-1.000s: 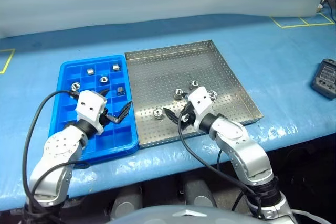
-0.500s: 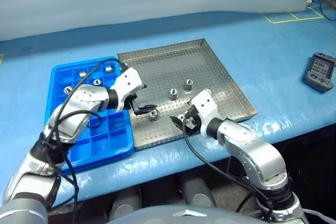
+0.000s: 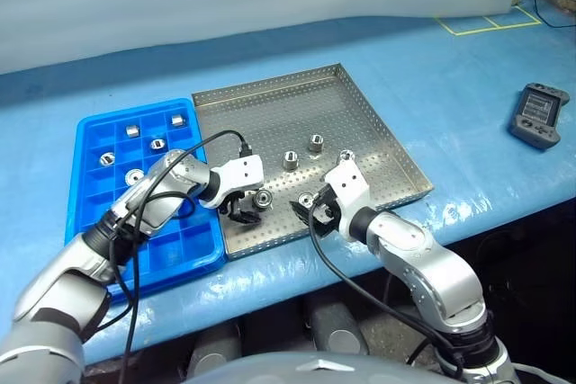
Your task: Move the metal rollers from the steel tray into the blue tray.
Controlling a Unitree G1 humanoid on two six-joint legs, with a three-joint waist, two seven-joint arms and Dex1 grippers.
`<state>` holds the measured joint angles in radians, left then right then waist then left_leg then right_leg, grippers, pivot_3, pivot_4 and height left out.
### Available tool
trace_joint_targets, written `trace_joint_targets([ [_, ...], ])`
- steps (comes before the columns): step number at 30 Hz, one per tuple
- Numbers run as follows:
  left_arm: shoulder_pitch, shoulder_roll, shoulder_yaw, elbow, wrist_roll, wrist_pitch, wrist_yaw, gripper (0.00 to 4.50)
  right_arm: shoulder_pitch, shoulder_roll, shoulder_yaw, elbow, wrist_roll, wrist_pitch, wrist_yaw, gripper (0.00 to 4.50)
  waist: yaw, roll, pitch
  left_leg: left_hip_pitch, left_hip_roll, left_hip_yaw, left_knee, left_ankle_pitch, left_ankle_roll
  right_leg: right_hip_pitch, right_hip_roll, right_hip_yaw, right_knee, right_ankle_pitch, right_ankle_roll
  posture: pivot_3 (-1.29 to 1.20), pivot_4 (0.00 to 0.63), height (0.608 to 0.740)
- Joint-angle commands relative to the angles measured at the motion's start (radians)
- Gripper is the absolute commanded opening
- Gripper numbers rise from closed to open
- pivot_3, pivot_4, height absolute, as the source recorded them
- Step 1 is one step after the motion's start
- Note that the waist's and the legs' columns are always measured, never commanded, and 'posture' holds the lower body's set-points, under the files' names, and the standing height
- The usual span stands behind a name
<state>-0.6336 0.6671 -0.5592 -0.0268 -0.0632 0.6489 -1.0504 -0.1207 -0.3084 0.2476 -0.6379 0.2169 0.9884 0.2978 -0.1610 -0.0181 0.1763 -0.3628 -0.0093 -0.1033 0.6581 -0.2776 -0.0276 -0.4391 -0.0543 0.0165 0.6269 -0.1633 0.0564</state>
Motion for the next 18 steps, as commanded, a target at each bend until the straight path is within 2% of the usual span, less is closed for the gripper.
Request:
trace_joint_targets([
  [1, -0.016, -0.031, 0.040, 0.014, 0.025, 0.004, 0.042, 2.21, -0.010, 0.007, -0.003, -0.021, 0.001, -0.029, -0.004, 4.50, 0.000, 0.000, 0.000, 0.000, 0.000, 0.000, 0.000, 0.000, 0.000, 0.000, 0.000, 0.000, 0.000, 0.000, 0.000, -0.21, 0.150, 0.740],
  [3, -0.008, -0.047, 0.052, 0.014, 0.031, 0.001, 0.065, 1.63, -0.010, 0.006, -0.001, -0.018, 0.000, -0.032, -0.003, 4.50, 0.001, 0.000, 0.000, 0.000, 0.000, 0.000, 0.000, 0.000, 0.000, 0.000, 0.000, 0.000, 0.000, 0.000, 0.001, -0.20, 0.150, 0.740],
  [9, 0.021, -0.072, 0.089, -0.013, 0.023, 0.006, 0.107, 1.63, -0.027, 0.007, 0.009, 0.007, 0.002, -0.047, 0.008, 4.50, 0.003, 0.000, 0.000, 0.000, 0.000, 0.000, 0.000, 0.000, 0.000, 0.000, 0.000, 0.000, 0.000, 0.001, 0.001, -0.17, 0.150, 0.740],
  [12, 0.048, -0.088, 0.164, -0.065, -0.011, 0.009, 0.148, 1.63, -0.042, 0.008, 0.014, 0.016, 0.005, -0.049, 0.014, 4.50, 0.006, 0.000, 0.000, 0.000, 0.000, 0.000, 0.001, 0.000, 0.000, 0.000, 0.000, 0.000, 0.000, 0.001, 0.001, -0.16, 0.150, 0.740],
  [14, 0.073, -0.122, 0.267, -0.116, -0.055, 0.035, 0.212, 1.63, -0.051, 0.010, 0.019, 0.021, 0.008, -0.051, 0.019, 4.50, 0.012, 0.000, 0.000, 0.000, 0.000, 0.000, 0.001, 0.000, 0.000, 0.000, 0.000, 0.000, 0.001, 0.001, 0.001, -0.15, 0.150, 0.740],
  [18, 0.159, -0.266, 0.582, -0.263, -0.143, 0.162, 0.460, 1.63, -0.064, 0.009, 0.036, 0.025, 0.013, -0.053, 0.031, 4.50, 0.028, 0.000, 0.000, -0.002, 0.000, 0.000, 0.002, 0.000, 0.000, -0.001, 0.000, 0.000, 0.001, 0.001, 0.002, -0.12, 0.150, 0.740],
])
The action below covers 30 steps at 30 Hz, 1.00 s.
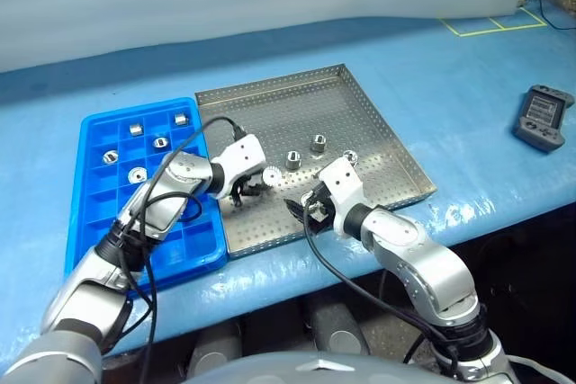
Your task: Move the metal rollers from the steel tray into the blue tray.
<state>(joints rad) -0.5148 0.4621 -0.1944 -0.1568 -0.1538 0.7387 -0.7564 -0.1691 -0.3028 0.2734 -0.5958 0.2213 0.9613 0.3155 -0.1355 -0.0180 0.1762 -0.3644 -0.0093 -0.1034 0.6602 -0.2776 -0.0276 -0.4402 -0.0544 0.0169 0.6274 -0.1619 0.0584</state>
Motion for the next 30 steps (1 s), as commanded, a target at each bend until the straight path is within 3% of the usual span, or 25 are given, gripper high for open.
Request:
trace_joint_targets([
  [1, 0.076, -0.093, 0.285, -0.186, -0.055, 0.091, 0.229, 1.63, -0.019, 0.002, 0.017, -0.015, 0.009, -0.029, 0.020, 4.50, 0.003, 0.000, 0.000, 0.000, 0.000, 0.000, 0.000, 0.000, 0.000, 0.000, 0.000, 0.000, 0.000, 0.000, 0.000, -0.10, 0.150, 0.740],
  [7, 0.322, -0.189, 0.442, -0.441, -0.005, 0.085, 0.461, 1.63, -0.041, -0.019, 0.056, 0.015, 0.000, -0.071, 0.061, 4.50, 0.032, 0.000, 0.000, 0.002, 0.000, 0.001, 0.000, 0.000, 0.000, 0.001, 0.000, 0.001, 0.000, 0.000, 0.000, -0.05, 0.150, 0.740],
  [13, 0.439, -0.368, 0.579, -0.469, 0.000, 0.051, 0.689, 1.63, -0.077, -0.017, 0.086, 0.059, 0.000, -0.098, 0.095, 4.50, 0.088, -0.001, 0.000, 0.006, -0.001, -0.001, 0.003, 0.000, 0.000, 0.009, 0.000, -0.001, -0.002, 0.000, -0.001, 0.02, 0.150, 0.740],
  [19, 0.470, -0.384, 0.636, -0.396, 0.080, 0.018, 0.827, 1.63, -0.087, -0.022, 0.099, 0.070, -0.007, -0.106, 0.108, 4.50, 0.102, -0.001, 0.000, 0.008, -0.001, -0.002, 0.003, 0.000, 0.000, 0.010, 0.000, -0.002, -0.002, -0.001, -0.002, 0.00, 0.150, 0.740],
  [29, 0.489, -0.377, 0.597, -0.329, 0.075, 0.062, 0.846, 1.63, -0.056, -0.026, 0.089, 0.040, -0.021, -0.099, 0.082, 4.50, 0.097, -0.001, -0.001, 0.008, -0.001, -0.002, 0.002, 0.000, 0.000, 0.011, 0.000, -0.002, -0.002, -0.001, -0.003, -0.05, 0.150, 0.740],
  [30, 0.490, -0.385, 0.600, -0.333, 0.079, 0.070, 0.860, 2.35, -0.052, -0.026, 0.088, 0.036, -0.024, -0.098, 0.078, 4.50, 0.096, -0.001, -0.001, 0.008, -0.001, -0.002, 0.002, 0.000, 0.000, 0.011, 0.000, -0.002, -0.002, -0.001, -0.003, -0.07, 0.150, 0.740],
])
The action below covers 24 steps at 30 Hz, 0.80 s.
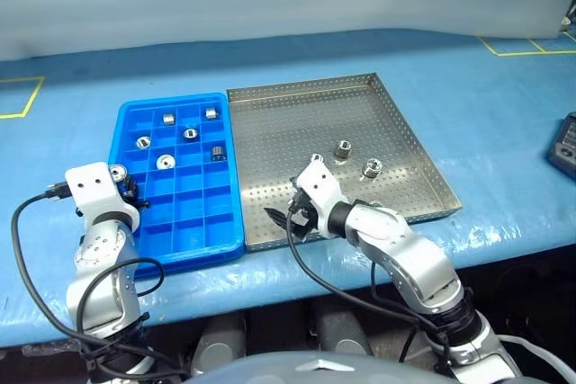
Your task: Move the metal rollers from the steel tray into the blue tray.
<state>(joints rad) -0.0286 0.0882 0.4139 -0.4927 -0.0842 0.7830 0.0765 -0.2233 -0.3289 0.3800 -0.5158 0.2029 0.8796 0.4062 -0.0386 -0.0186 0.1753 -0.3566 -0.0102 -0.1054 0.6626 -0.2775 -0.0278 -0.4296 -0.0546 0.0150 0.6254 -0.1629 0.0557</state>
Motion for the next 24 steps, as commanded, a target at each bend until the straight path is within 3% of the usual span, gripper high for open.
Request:
trace_joint_targets([
  [1, 0.005, -0.018, -0.007, -0.003, 0.012, 0.027, 0.040, 2.56, 0.006, 0.000, -0.020, -0.047, -0.007, -0.016, -0.015, 4.50, -0.003, 0.000, 0.000, 0.000, 0.000, 0.000, 0.000, 0.000, 0.000, 0.000, 0.000, 0.000, 0.000, 0.000, 0.000, -0.07, 0.150, 0.740],
  [7, -0.014, -0.033, -0.020, -0.061, 0.041, 0.022, 0.108, 4.47, 0.025, 0.000, -0.027, -0.061, -0.006, -0.013, -0.031, 4.50, -0.028, 0.000, 0.000, 0.001, 0.000, 0.000, 0.000, 0.000, 0.000, 0.000, 0.000, 0.000, 0.000, 0.000, 0.000, -0.08, 0.150, 0.740],
  [10, -0.068, -0.005, -0.051, -0.075, 0.055, -0.007, 0.108, 4.47, 0.025, 0.001, -0.029, -0.061, -0.004, -0.013, -0.033, 4.50, -0.030, 0.000, 0.000, 0.001, 0.000, 0.000, 0.000, 0.000, 0.000, 0.000, 0.000, 0.000, 0.000, 0.000, 0.000, -0.08, 0.150, 0.740],
  [15, -0.249, 0.126, -0.214, 0.021, -0.016, -0.077, -0.129, 4.47, 0.014, 0.000, -0.041, -0.055, -0.009, -0.019, -0.039, 4.50, -0.022, -0.001, 0.000, -0.002, 0.000, -0.002, 0.002, 0.001, -0.001, 0.000, 0.000, -0.002, 0.000, 0.000, 0.000, -0.10, 0.150, 0.740],
  [18, -0.356, 0.170, -0.335, 0.173, -0.059, -0.106, -0.296, 4.47, 0.028, -0.013, -0.066, -0.070, -0.016, -0.019, -0.050, 4.50, -0.032, -0.001, 0.000, -0.001, -0.001, 0.000, 0.001, 0.000, 0.001, 0.001, -0.001, 0.000, -0.002, 0.000, 0.001, -0.14, 0.150, 0.740],
  [24, -0.508, 0.143, -0.494, 0.468, -0.068, -0.205, -0.468, 4.47, 0.088, -0.027, -0.115, -0.121, -0.033, -0.006, -0.092, 4.50, -0.063, -0.001, 0.000, -0.003, -0.001, 0.000, -0.001, -0.001, 0.002, -0.002, 0.000, 0.000, -0.002, 0.001, 0.003, -0.23, 0.150, 0.740],
])
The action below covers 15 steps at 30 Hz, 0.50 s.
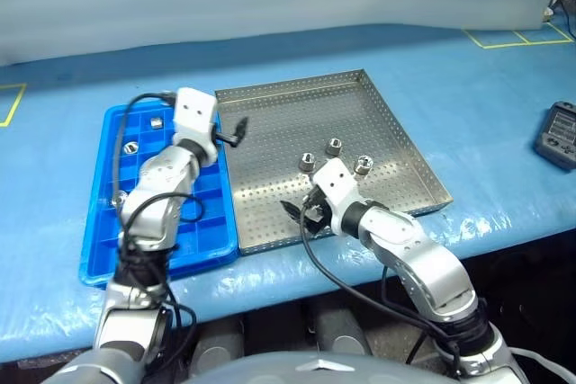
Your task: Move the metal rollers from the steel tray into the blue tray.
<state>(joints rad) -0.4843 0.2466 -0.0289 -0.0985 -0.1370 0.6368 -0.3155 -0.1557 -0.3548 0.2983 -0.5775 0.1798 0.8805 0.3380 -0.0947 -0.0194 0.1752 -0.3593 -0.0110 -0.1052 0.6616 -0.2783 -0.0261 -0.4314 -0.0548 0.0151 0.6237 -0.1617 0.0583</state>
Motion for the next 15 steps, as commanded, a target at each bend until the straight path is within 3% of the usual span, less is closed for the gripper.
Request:
trace_joint_targets([
  [1, -0.070, -0.025, -0.070, 0.119, -0.011, -0.072, -0.095, 4.47, 0.033, 0.003, -0.042, -0.067, -0.012, -0.004, -0.035, 4.50, -0.015, 0.000, 0.000, 0.000, 0.000, 0.000, 0.000, 0.000, 0.000, 0.000, 0.000, 0.000, 0.000, 0.000, 0.000, -0.25, 0.150, 0.740],
  [8, -0.146, -0.119, -0.122, 0.344, 0.015, -0.140, -0.120, 4.47, 0.100, 0.037, -0.079, -0.108, -0.031, 0.000, -0.107, 4.50, -0.082, 0.000, 0.000, 0.000, 0.000, 0.001, 0.001, -0.001, 0.001, 0.000, 0.000, 0.001, 0.000, -0.001, 0.001, -0.35, 0.150, 0.740],
  [15, -0.165, -0.136, -0.186, 0.472, 0.090, -0.165, -0.119, 4.47, 0.119, 0.059, -0.090, -0.119, -0.040, -0.004, -0.133, 4.50, -0.164, 0.000, 0.000, 0.000, 0.000, 0.002, 0.000, -0.001, 0.002, 0.000, 0.000, 0.002, 0.000, -0.001, 0.002, -0.37, 0.150, 0.740],
])
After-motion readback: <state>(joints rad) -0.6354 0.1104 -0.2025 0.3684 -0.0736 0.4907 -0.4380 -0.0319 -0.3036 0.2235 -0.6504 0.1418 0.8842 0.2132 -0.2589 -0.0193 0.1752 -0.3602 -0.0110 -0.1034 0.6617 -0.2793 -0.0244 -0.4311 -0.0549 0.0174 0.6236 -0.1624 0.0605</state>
